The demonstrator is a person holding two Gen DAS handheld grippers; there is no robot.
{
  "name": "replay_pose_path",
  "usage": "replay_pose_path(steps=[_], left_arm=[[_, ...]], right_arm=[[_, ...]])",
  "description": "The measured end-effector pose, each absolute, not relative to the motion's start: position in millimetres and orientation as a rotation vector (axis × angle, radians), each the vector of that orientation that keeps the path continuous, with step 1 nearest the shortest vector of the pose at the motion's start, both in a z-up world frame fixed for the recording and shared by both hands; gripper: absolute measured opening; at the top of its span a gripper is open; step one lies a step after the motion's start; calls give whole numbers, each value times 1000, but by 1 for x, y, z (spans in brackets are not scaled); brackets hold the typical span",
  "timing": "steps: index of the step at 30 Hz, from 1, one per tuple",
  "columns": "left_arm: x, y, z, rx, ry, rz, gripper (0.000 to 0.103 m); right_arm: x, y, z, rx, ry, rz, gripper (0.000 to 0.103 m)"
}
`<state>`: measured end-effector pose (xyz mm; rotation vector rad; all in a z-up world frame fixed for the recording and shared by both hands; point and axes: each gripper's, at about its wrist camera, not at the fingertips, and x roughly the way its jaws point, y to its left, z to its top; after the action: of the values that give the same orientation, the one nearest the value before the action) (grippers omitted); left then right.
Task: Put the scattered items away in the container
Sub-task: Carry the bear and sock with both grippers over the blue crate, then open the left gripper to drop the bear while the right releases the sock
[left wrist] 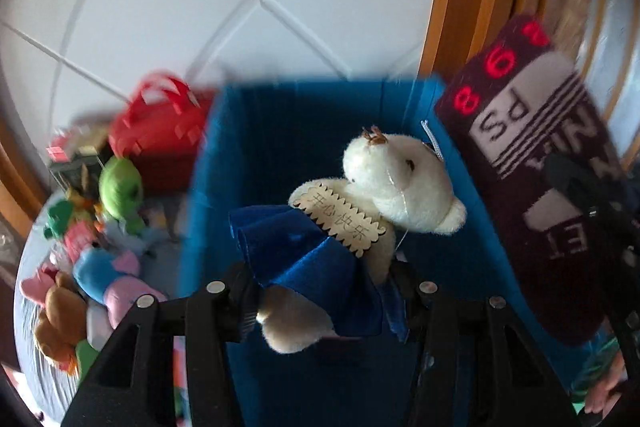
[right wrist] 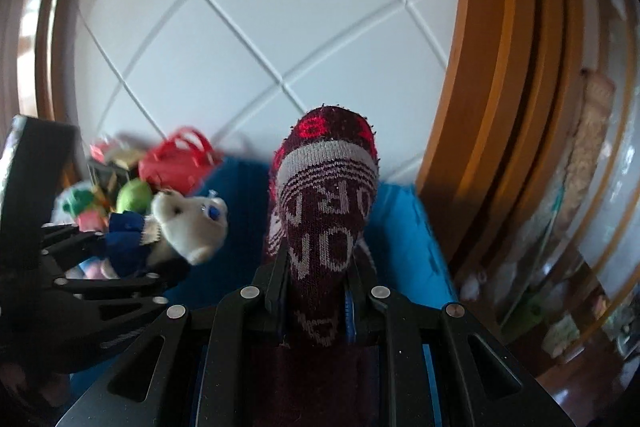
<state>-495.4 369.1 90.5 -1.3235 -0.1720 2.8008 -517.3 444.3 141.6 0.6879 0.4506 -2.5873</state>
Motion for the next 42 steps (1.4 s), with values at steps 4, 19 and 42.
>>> replay_pose_path(steps=[4, 19, 42], left_arm=[[-538, 407, 25, -1647, -78, 2678, 50], [-565, 453, -72, -1923, 114, 2436, 59], [-572, 431, -70, -1988, 65, 2482, 66]], right_arm=[[-572, 450, 102, 855, 502, -2549, 20], [-667, 466, -43, 1460, 604, -2306, 20], [-670, 466, -39, 1448, 627, -2321, 86]])
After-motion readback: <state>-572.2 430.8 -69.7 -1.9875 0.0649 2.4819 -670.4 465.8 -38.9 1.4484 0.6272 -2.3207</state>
